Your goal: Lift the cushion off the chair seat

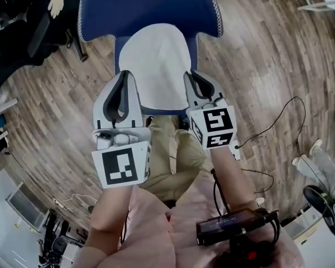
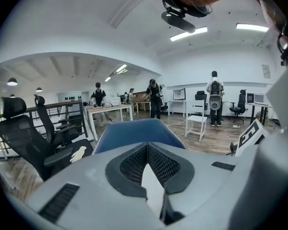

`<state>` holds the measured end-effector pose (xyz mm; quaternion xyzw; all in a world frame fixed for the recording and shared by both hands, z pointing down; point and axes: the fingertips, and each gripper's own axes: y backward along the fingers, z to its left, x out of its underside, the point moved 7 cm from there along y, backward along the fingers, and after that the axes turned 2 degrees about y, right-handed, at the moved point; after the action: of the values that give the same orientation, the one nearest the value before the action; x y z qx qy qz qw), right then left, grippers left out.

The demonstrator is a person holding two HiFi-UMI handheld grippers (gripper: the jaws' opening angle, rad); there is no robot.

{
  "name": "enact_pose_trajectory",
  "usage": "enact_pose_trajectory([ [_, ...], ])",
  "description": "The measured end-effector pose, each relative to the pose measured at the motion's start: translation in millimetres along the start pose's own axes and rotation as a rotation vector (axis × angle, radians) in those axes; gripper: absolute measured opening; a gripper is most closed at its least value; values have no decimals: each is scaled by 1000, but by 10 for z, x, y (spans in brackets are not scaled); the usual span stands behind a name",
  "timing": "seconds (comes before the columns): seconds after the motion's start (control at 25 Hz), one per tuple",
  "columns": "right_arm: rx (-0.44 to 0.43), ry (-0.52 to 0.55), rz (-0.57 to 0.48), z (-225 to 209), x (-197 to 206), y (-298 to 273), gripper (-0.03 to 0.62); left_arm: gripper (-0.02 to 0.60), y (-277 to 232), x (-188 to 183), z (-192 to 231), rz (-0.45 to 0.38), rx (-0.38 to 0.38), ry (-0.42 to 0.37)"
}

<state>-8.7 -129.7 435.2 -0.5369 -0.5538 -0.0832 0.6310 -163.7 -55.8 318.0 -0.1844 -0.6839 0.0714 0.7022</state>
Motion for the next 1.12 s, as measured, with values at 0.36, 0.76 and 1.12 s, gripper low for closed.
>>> enact_pose_trajectory([
  [0.36, 6, 140, -123, 227, -684, 647, 31, 14, 507, -693, -191, -179, -16, -30],
  [0.76, 38, 243, -309, 504, -1341, 1618, 29, 14, 1137, -1320, -414, -351, -26, -62],
  [1.12, 23, 343, -486, 841, -1892, 2279, 29, 14, 1606, -1781, -520, -465, -53, -80],
])
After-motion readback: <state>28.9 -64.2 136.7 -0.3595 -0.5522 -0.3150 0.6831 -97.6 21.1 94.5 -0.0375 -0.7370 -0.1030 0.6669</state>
